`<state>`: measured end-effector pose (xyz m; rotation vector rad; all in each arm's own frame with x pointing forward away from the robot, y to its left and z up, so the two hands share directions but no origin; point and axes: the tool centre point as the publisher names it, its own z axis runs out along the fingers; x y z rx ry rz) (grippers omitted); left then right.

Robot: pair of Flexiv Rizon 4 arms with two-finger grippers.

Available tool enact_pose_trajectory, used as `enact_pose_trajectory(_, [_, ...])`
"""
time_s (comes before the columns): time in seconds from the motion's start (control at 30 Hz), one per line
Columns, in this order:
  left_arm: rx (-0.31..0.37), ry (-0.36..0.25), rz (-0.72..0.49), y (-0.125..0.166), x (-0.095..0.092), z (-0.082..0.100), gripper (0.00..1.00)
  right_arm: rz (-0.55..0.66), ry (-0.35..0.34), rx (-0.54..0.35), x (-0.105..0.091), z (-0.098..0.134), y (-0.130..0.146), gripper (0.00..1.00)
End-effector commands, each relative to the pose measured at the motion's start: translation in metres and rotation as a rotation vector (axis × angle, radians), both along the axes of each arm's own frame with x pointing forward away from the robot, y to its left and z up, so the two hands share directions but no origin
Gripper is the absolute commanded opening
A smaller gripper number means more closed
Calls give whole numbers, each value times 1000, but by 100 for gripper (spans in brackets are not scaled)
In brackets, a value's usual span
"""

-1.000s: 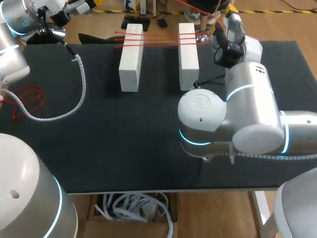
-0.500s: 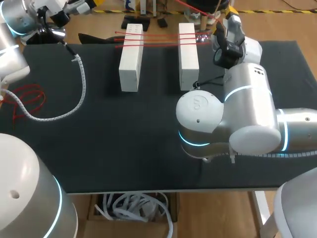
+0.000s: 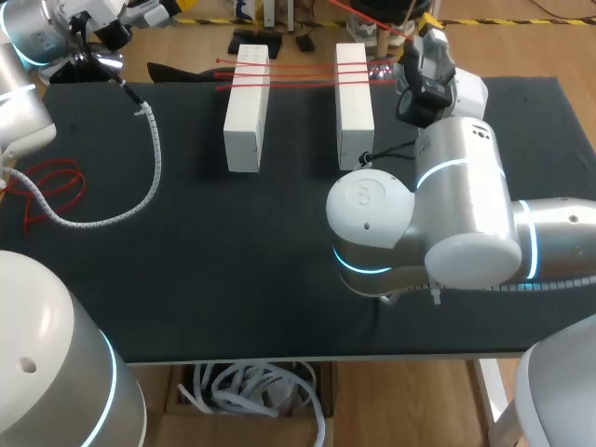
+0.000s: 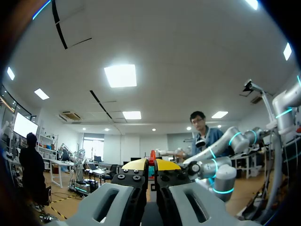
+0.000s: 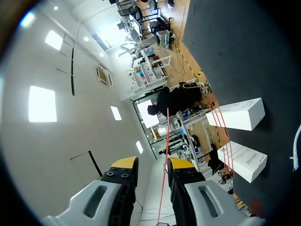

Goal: Grab the tape and strap the tape.

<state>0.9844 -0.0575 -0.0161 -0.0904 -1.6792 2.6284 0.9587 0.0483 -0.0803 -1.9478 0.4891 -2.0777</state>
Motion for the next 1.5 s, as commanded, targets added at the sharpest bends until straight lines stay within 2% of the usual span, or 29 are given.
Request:
enact_pose_trajectory(0.03, [1,1,0,0,0,0,0,-4,6,-2,0,3,3,28])
enact_pose_trajectory(0.23, [1,1,0,0,0,0,0,2,10,1,0,2,5,15])
enact_pose_trajectory(0.3, [1,1,0,0,0,0,0,3,13,3,0,1,5,0])
enact_pose_trajectory(0.57, [1,1,0,0,0,0,0,8,26,-13,1,-1,6,0])
enact_pose_trajectory(0.63, [1,1,0,0,0,0,0,-1,47,-50,1,-2,6,0])
enact_pose_trajectory(1.13, [1,1,0,0,0,0,0,-1,47,-50,1,-2,6,0])
enact_pose_trajectory(1.17, [43,-8,18,1,0,1,0,-1,47,-50,1,-2,6,0])
enact_pose_trajectory(1.37, [407,-65,201,9,-1,1,0,-1,47,-50,1,-2,6,0])
enact_pose_trajectory(1.43, [534,-83,234,11,-1,1,0,-1,47,-50,1,-2,6,0])
enact_pose_trajectory(1.5, [629,-102,258,12,-2,2,0,-1,47,-50,1,-2,6,0])
